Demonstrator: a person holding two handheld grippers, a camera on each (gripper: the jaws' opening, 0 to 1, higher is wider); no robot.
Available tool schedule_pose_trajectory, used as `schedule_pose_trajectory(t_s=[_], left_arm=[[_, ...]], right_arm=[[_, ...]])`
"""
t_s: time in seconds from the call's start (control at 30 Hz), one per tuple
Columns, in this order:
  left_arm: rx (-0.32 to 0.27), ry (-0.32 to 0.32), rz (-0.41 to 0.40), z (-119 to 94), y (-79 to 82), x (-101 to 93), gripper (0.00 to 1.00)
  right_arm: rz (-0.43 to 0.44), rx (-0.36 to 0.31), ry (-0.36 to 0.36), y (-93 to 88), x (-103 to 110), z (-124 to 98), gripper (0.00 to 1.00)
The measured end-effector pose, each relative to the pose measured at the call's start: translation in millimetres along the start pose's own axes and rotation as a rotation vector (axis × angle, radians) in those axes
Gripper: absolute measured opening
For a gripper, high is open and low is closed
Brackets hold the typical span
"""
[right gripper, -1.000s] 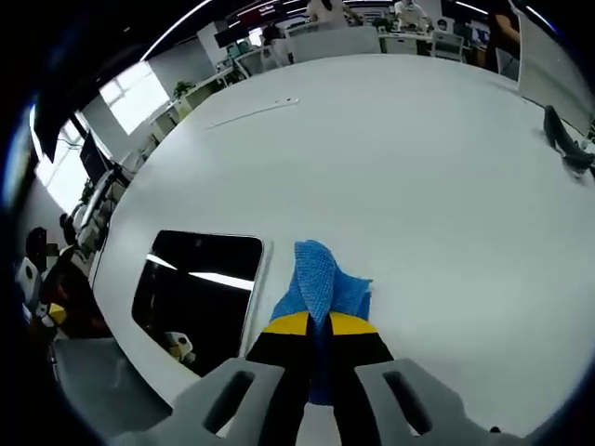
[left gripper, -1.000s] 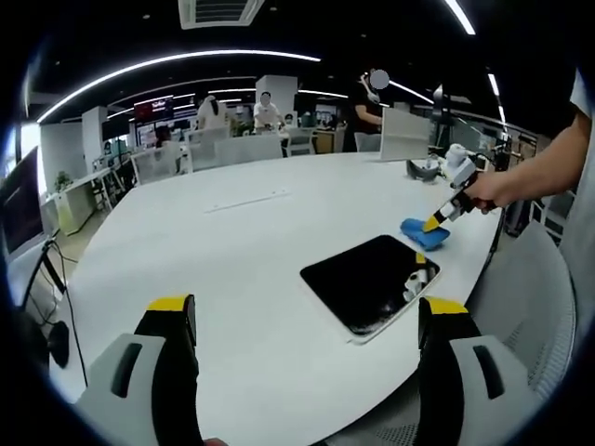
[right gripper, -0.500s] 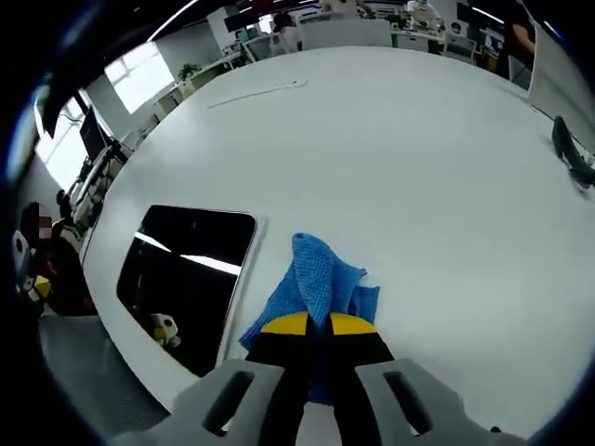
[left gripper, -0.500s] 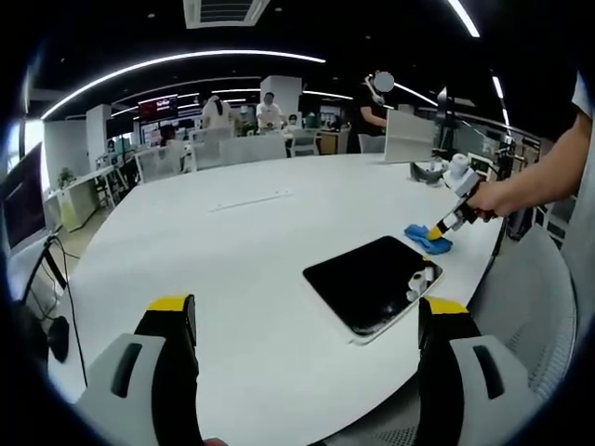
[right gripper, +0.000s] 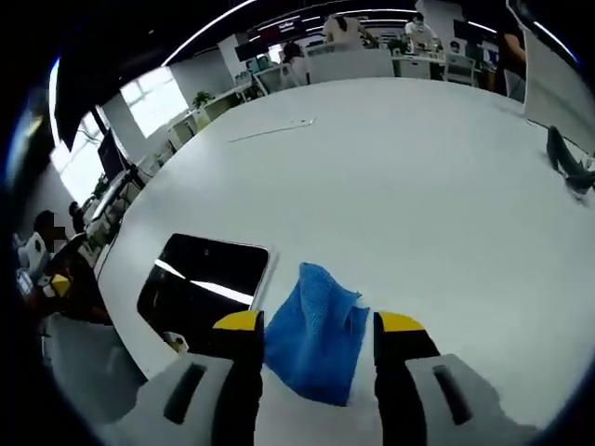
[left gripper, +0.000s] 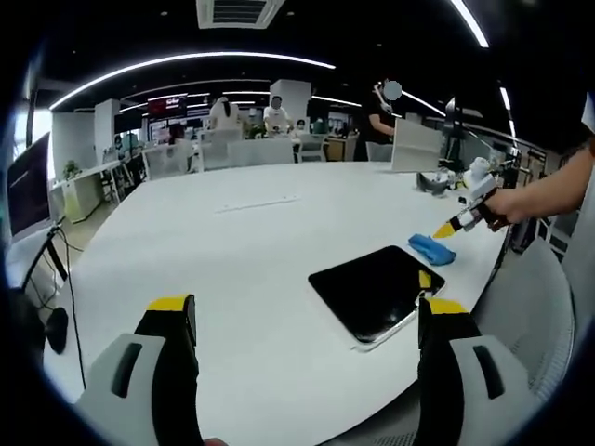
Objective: Wipe the mirror surface with the cleaning cloth until all visible marks leave the cleaned area.
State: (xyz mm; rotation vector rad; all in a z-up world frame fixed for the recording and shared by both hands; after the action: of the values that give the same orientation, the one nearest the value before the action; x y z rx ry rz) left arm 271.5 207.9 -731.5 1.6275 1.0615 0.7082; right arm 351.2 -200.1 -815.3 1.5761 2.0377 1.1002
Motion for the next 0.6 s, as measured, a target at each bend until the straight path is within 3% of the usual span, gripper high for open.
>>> schedule_pose_trajectory(t_s=[0.07, 0.17, 0.2, 0.33, 0.4, 0.47, 0.5, 0.6], left_arm=[[-0.001, 0.0, 0.003, 0, 0.8, 0.7, 0.99], [0.0, 0.0, 0.003, 0, 0.8, 0.8, 0.99], [0.002, -0.001, 0.003, 0, 0.3, 0.7, 0.99], [0.009, -0.002, 0.001, -1, -3.9, 0.8, 0.99], [0.013, -0.003, 0.0, -3, -5.5, 0.1, 0.99], [0.011, -0.006, -0.002, -5, -5.1, -1.7, 0.99], [0.009, -0.007, -0.003, -5, -5.0, -2.3, 0.99], [0.0, -0.006, -0.009, -8, -4.4, -3.0, 0.99]], right_arm=[[-0.014, -0.027, 0.011, 0.3, -2, -8, 0.67], [-0.114, -0.081, 0.027, 3.8, -4, -16, 0.78], [-0.145, -0.111, 0.073, 6.2, 1, -20, 0.81], [-0.185, -0.138, 0.069, 1.1, 0, -37, 0.88], [-0.222, -0.178, 0.114, 1.0, 5, -42, 0.9], [-0.216, -0.154, 0.092, -10.3, -1, -50, 0.91], [-0.214, -0.192, 0.121, -10.4, 0, -54, 0.92], [-0.19, -0.196, 0.098, -18.8, -10, -66, 0.93]])
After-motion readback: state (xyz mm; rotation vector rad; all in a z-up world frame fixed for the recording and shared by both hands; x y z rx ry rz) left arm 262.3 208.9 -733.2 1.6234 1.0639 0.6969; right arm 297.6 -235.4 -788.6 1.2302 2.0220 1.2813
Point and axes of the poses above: the point that each gripper's makers call its tool centre point, and the gripper's own axes: z roughly forward along the fingers, x roughly to its left, y roughly out of its top, the point moved 2 cm from there along -z, roughly backward along the fingers, and after that the axes turned 5 degrees about -x, right-handed, at the moved point
